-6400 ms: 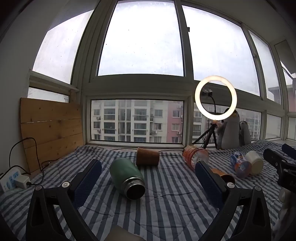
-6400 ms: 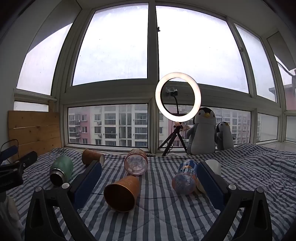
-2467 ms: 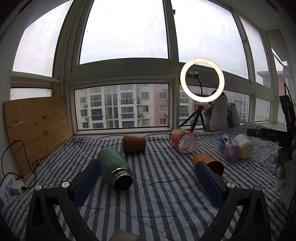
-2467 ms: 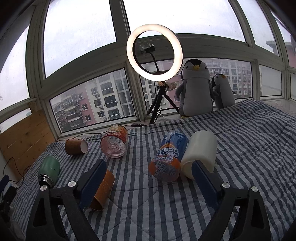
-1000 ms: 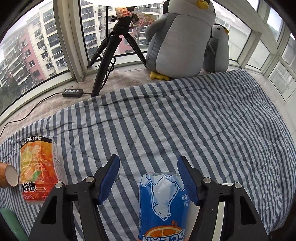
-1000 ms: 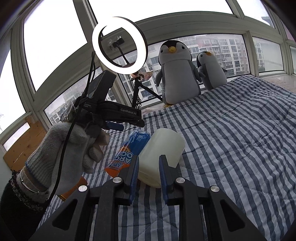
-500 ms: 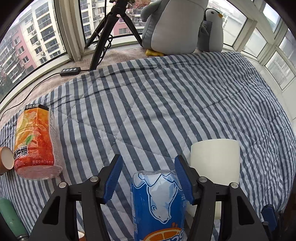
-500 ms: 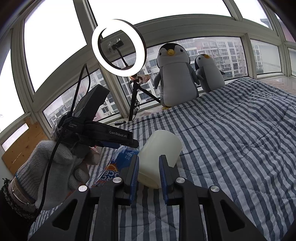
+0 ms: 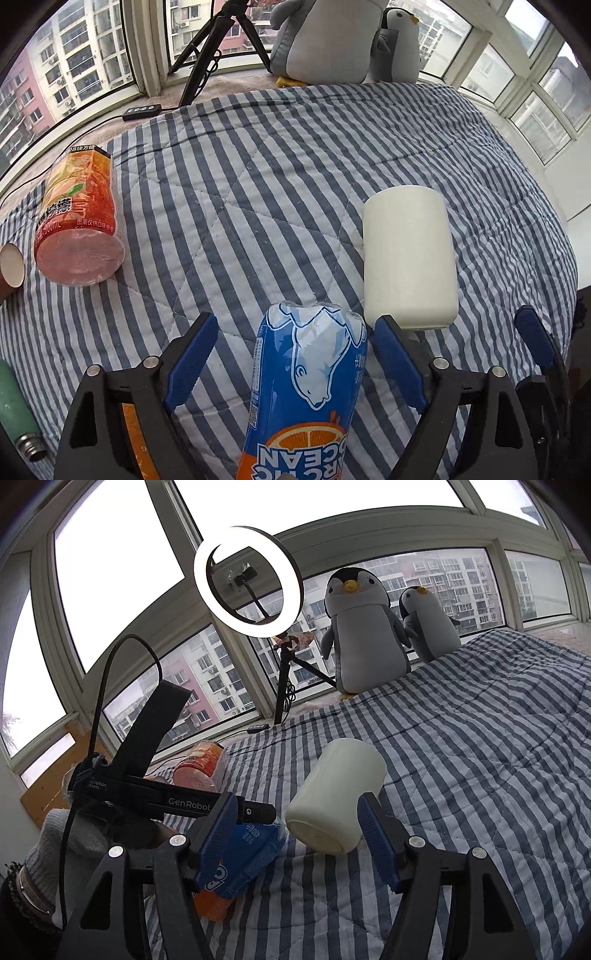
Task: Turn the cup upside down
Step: 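Lift the bottle with the left tool and tilt it cap-down, then close the right tool around the bottle while the left tool keeps holding it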
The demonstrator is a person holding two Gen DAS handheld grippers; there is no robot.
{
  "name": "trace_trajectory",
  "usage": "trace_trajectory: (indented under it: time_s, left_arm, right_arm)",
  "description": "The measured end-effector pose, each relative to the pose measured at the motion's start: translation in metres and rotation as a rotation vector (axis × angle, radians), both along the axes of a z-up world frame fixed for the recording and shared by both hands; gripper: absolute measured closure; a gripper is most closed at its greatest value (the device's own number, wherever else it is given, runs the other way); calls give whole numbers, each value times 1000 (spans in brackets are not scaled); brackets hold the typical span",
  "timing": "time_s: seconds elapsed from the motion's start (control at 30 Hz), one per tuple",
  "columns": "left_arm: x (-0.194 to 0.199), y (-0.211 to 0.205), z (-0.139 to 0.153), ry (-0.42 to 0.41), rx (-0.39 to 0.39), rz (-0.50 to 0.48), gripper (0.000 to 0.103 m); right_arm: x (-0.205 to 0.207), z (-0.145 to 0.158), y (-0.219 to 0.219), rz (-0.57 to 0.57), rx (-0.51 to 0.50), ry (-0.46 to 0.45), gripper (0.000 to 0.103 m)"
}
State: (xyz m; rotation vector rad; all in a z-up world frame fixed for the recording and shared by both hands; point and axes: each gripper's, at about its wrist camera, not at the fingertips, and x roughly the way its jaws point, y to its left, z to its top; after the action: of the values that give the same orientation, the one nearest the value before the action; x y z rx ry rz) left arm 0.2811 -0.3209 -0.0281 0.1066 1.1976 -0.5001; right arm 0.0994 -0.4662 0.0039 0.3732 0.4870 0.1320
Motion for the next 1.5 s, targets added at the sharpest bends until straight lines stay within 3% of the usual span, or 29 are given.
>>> trace_trajectory:
  time_s: [0.1,0.27,0.47,0.63,0.9,1.2,1.5]
  left_arm:
    - [-10,19,8,7,-36,10,14]
    - [-23,32,10,17,-14,-32,14]
    - [-27,39,7,36,-33,-53,16]
    - [-32,38,2,61,-45,-78,25]
    - [-39,31,-8,96,-64,-113,31]
    - [-56,29,-14,78,-51,-139,37]
    - [-73,47,-15,51,-74,-139,38]
  right_arm:
    - [5,-4,3,24,13,28,39]
    - [20,-24,0,89,164,160,39]
    - [30,-34,6,116,245,233,39]
    - [46,-47,12,137,346,304,39]
    - [62,-51,14,128,434,345,41]
    - [80,-58,38,150,361,405,49]
    - [79,-58,45,226,346,468,48]
